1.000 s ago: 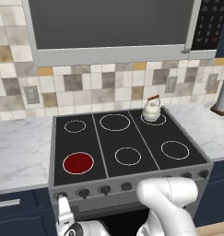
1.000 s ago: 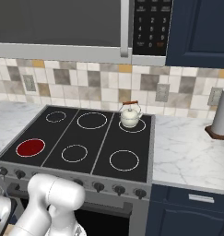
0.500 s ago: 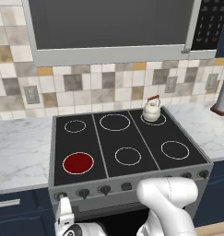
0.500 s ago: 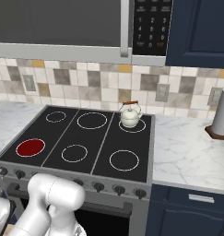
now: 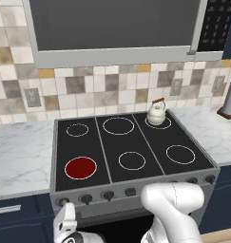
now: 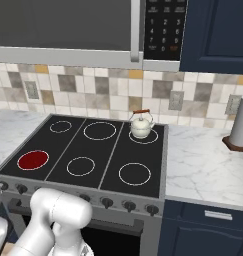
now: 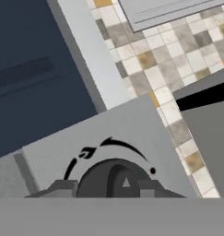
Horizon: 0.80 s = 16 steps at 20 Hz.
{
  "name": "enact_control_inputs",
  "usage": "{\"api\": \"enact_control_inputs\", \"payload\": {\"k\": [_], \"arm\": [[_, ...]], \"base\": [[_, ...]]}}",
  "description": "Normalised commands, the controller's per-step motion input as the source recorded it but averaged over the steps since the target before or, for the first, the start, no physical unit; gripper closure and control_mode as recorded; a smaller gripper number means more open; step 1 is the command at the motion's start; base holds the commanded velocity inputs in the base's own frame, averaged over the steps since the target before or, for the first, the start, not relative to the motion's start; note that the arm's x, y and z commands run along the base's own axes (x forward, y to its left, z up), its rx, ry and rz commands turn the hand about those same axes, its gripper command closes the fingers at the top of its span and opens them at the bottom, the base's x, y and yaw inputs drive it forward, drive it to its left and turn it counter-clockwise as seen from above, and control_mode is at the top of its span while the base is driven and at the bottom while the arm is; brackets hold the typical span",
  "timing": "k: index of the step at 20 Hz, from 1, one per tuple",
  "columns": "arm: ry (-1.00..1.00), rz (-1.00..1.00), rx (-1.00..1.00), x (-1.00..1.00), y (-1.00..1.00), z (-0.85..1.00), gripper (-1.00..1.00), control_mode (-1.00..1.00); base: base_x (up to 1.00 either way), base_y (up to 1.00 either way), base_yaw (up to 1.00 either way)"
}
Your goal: Turn off the front left burner of the stove.
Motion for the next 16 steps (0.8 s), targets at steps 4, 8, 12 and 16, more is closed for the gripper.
{"api": "enact_control_inputs", "payload": {"k": [4, 8, 12, 16], "arm": [[-0.08, -0.12, 0.45, 0.01, 0.00, 0.37, 1.00, -1.00], [-0.10, -0.17, 0.47, 0.00, 0.00, 0.35, 1.00, -1.00], [-0.09, -0.21, 0.48, 0.08, 0.00, 0.38, 1.00, -1.00], [-0.10, -0.23, 0.49, 0.14, 0.00, 0.37, 1.00, -1.00]], "base": [[0.00, 0.00, 0.00], [0.00, 0.00, 0.00], [0.00, 0.00, 0.00], [0.00, 0.00, 0.00]]}}
